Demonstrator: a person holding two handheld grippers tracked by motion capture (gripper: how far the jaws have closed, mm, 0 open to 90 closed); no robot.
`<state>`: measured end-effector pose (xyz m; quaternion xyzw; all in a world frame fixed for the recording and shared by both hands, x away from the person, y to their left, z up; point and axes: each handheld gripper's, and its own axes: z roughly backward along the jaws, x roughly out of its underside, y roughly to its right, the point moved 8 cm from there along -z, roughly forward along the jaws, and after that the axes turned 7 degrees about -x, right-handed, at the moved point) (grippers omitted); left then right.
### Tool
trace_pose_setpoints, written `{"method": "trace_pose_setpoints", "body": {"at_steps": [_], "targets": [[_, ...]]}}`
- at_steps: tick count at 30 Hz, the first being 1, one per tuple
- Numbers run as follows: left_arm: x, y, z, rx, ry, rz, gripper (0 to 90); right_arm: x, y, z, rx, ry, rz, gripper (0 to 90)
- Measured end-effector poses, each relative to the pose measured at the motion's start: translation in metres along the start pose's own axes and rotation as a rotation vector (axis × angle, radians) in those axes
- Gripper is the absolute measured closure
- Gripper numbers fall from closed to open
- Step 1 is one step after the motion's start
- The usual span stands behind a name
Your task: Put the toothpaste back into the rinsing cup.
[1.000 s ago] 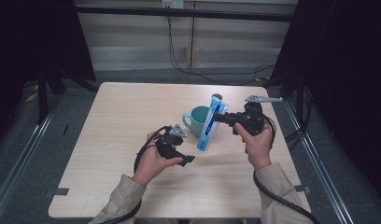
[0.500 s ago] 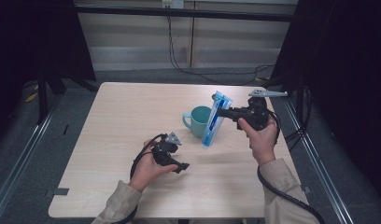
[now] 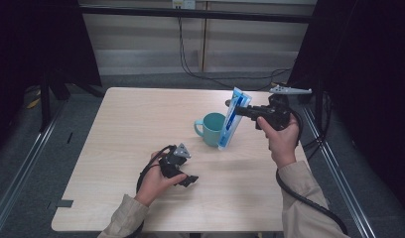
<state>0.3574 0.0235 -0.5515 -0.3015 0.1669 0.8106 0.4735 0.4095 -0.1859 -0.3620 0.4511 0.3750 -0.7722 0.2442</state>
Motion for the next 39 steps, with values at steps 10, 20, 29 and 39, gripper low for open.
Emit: {"method": "trace_pose_setpoints", "body": {"at_steps": [10,20,29,39], "targets": [[0.005,-0.003,-0.004,-0.016,0.02,0.02,17.6,-0.013,0.005,0.002,0.019,0.011,0.005,78.5],[0.009,-0.003,-0.005,-0.023,0.034,-0.019,17.1,-0.026,0.005,0.001,0.029,0.03,0.01,78.5],[0.011,-0.002,-0.008,-0.012,0.076,-0.043,12.8,-0.038,0.004,0.0,0.048,0.042,0.021,78.5],[0.012,0.0,-0.009,-0.014,0.104,-0.032,8.9,-0.049,0.004,-0.001,0.071,0.062,0.034,78.4]]}}
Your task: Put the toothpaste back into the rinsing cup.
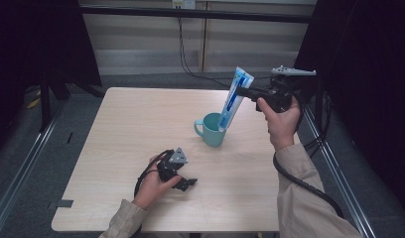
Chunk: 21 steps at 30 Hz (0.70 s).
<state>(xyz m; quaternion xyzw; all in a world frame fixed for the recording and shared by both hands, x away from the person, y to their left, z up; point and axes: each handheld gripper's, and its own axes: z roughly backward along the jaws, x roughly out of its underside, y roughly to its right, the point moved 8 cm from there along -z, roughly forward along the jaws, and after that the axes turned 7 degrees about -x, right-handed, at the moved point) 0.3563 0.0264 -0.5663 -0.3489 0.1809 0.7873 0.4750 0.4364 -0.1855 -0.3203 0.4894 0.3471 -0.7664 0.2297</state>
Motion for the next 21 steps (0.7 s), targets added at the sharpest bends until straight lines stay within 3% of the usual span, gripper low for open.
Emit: {"method": "trace_pose_setpoints", "body": {"at_steps": [21], "targets": [[0.0,0.0,0.0,0.004,0.0,-0.007,8.2,-0.017,0.01,-0.009,0.055,0.039,0.007,78.3]]}}
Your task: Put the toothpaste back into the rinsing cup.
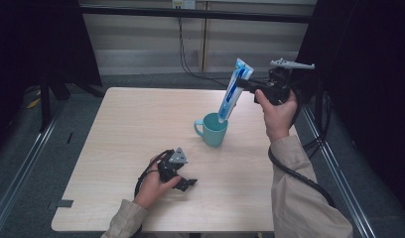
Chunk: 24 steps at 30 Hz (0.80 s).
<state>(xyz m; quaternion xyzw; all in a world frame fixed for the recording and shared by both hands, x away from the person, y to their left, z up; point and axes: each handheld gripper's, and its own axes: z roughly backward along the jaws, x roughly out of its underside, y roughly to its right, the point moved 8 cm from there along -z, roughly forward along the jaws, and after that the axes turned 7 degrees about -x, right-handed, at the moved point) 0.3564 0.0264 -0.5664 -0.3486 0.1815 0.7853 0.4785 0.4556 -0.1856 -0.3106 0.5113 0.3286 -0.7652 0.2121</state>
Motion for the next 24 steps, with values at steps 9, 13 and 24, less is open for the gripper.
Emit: {"method": "trace_pose_setpoints", "body": {"at_steps": [9,13,24], "targets": [[0.0,0.0,0.0,0.0,0.0,0.0,8.2,-0.003,0.005,-0.007,0.03,-0.014,0.021,78.3],[0.0,0.0,0.0,0.001,0.0,0.0,8.2,-0.003,0.008,-0.01,0.045,-0.014,0.025,78.3],[0.0,0.0,0.0,0.004,-0.004,-0.005,7.5,-0.002,0.018,-0.015,0.08,-0.002,0.017,78.2]]}}
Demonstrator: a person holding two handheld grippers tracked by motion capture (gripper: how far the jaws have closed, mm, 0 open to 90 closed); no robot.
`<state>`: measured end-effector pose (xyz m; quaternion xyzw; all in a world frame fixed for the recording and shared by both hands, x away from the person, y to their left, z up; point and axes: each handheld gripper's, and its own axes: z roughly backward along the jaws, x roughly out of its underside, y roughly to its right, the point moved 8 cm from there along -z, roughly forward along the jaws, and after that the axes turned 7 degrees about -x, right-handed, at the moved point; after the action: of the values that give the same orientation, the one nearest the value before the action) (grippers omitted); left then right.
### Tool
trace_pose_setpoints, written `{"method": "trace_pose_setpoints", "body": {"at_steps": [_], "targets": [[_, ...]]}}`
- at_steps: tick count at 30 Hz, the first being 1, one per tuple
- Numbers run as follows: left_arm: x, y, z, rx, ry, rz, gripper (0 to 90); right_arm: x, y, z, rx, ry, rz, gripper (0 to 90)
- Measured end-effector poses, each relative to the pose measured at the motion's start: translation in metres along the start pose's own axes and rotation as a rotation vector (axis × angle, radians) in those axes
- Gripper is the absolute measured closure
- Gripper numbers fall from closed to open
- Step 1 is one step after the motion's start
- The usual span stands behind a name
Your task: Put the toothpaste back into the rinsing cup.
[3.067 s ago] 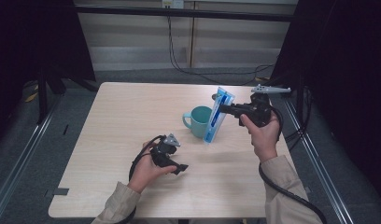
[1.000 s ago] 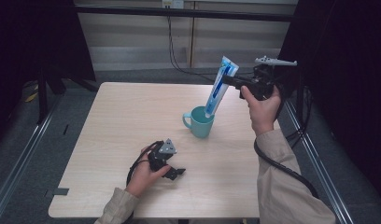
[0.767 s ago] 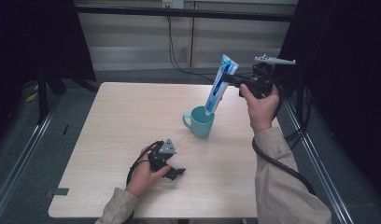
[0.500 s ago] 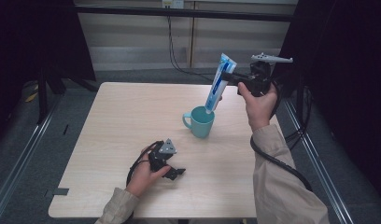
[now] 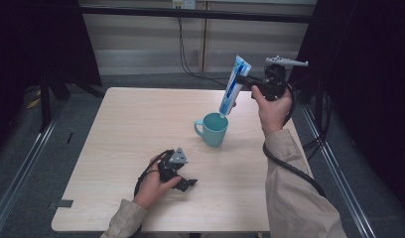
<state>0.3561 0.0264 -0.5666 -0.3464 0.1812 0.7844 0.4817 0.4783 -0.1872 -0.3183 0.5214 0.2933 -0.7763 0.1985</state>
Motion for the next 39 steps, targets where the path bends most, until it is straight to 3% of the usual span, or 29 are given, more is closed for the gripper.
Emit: {"method": "trace_pose_setpoints", "body": {"at_steps": [18,39], "targets": [[0.0,0.0,0.0,0.0,0.0,-0.001,7.4,0.011,0.007,-0.013,0.012,0.0,-0.009,78.1],[0.0,0.0,0.0,0.001,-0.002,-0.002,7.4,0.037,0.0,-0.029,-0.003,-0.041,0.002,78.1]]}}
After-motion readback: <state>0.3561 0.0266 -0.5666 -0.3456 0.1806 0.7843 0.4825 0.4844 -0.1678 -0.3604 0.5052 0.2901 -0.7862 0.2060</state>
